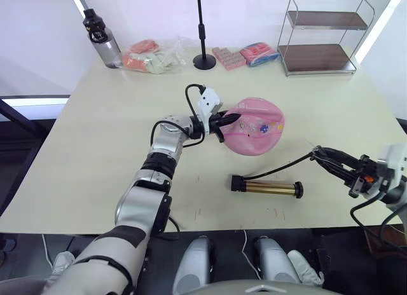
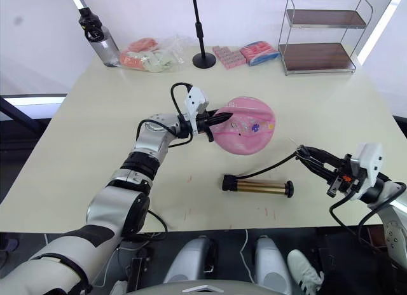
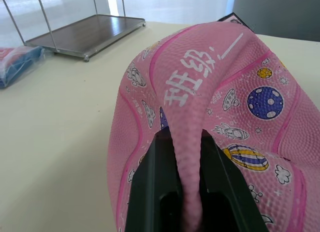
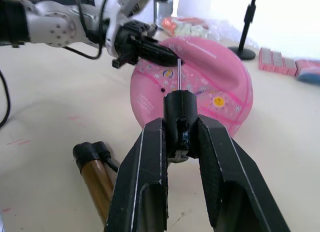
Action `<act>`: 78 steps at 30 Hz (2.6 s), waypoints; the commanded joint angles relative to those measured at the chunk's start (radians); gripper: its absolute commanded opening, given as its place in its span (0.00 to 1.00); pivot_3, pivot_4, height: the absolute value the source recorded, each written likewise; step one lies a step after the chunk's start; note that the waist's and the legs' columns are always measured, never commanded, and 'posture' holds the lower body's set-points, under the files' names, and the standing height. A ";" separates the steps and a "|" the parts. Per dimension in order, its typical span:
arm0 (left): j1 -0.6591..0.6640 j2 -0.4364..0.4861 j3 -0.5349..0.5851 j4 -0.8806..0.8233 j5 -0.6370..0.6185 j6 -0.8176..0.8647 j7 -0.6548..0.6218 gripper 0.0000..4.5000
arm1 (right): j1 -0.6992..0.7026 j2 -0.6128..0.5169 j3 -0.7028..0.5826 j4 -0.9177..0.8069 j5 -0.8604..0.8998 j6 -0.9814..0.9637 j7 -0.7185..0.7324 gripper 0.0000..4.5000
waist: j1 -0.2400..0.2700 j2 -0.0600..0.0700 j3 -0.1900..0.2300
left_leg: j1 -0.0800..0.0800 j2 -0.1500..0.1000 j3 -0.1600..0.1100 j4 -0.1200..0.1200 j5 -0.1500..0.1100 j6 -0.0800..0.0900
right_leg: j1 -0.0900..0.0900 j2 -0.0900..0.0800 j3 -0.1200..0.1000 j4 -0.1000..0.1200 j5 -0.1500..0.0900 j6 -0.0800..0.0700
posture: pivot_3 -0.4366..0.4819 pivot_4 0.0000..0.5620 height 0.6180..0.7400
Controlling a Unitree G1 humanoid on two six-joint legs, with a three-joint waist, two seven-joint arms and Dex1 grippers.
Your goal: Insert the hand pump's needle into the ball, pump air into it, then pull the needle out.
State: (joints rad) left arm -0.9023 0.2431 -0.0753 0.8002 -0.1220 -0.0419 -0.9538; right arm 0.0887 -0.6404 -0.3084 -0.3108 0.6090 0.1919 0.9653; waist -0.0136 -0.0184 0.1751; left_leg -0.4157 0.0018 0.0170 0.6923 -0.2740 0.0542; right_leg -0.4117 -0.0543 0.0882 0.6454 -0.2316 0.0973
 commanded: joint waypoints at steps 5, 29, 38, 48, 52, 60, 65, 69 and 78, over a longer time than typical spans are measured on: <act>0.099 -0.031 0.006 -0.258 -0.009 0.091 0.115 0.01 | -0.086 -0.062 0.061 -0.151 0.039 0.238 -0.139 0.07 | 0.003 0.000 0.000 | 0.000 0.001 -0.001 0.000 0.000 -0.001 | 0.000 0.000 0.000 0.001 0.000 0.000 | 0.48 0.27 1.00; 0.157 -0.060 -0.041 -0.336 0.021 0.120 0.201 0.01 | -0.686 -0.177 0.404 0.032 0.001 0.832 -0.188 0.07 | 0.007 0.000 0.000 | -0.001 0.001 -0.003 0.002 0.001 -0.001 | 0.000 -0.001 -0.004 0.000 0.001 -0.001 | 0.48 0.27 1.00; 0.164 -0.056 -0.048 -0.336 0.029 0.114 0.200 0.01 | -0.827 -0.204 0.514 0.084 -0.002 0.986 -0.081 0.07 | 0.007 0.000 0.000 | -0.002 0.001 -0.004 0.002 0.001 -0.001 | 0.000 -0.002 -0.005 0.000 0.001 -0.001 | 0.48 0.27 1.00; 0.169 -0.050 -0.064 -0.335 0.042 0.104 0.198 0.01 | -1.033 -0.195 0.665 0.225 -0.075 1.071 -0.007 0.07 | 0.006 0.000 0.000 | -0.002 0.001 -0.004 0.001 0.001 -0.001 | 0.000 -0.003 -0.007 -0.001 0.001 -0.002 | 0.48 0.27 1.00; 0.172 -0.051 -0.066 -0.336 0.041 0.104 0.199 0.01 | -1.076 -0.179 0.711 0.259 -0.101 1.066 0.021 0.07 | 0.006 0.000 0.000 | -0.003 0.001 -0.004 0.001 0.000 -0.001 | -0.001 -0.006 -0.012 -0.001 0.002 -0.002 | 0.48 0.27 1.00; 0.176 -0.040 -0.079 -0.325 0.060 0.085 0.193 0.01 | -1.154 -0.152 0.790 0.343 -0.168 1.028 0.085 0.07 | 0.007 0.000 0.000 | -0.003 0.000 -0.004 0.001 0.000 -0.001 | -0.002 -0.010 -0.019 -0.001 0.002 -0.004 | 0.48 0.27 1.00; 0.178 -0.044 -0.083 -0.322 0.065 0.080 0.191 0.01 | -1.167 -0.131 0.802 0.393 -0.215 0.987 0.102 0.07 | 0.007 0.000 0.000 | -0.003 0.000 -0.004 0.001 0.000 -0.001 | -0.002 -0.010 -0.021 -0.001 0.003 -0.004 | 0.48 0.27 1.00; 0.178 -0.044 -0.086 -0.323 0.065 0.081 0.193 0.01 | -1.161 -0.132 0.815 0.401 -0.241 0.975 0.123 0.07 | 0.006 0.000 0.000 | -0.003 0.000 -0.004 0.001 0.000 -0.001 | -0.002 -0.010 -0.021 -0.001 0.003 -0.004 | 0.48 0.27 1.00; 0.181 -0.040 -0.087 -0.330 0.062 0.086 0.193 0.01 | -1.147 -0.122 0.813 0.426 -0.289 0.941 0.158 0.07 | 0.006 0.000 0.000 | -0.003 0.000 -0.004 0.001 0.000 -0.001 | -0.002 -0.010 -0.022 -0.001 0.003 -0.004 | 0.48 0.27 1.00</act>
State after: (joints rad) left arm -0.7294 0.2081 -0.1450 0.4803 -0.0689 0.0444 -0.7551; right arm -1.0479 -0.7636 0.5153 0.1208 0.3265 1.1492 1.1093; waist -0.0072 -0.0180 0.1751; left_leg -0.4186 0.0017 0.0132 0.6937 -0.2736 0.0533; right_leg -0.4137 -0.0647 0.0666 0.6443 -0.2290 0.0935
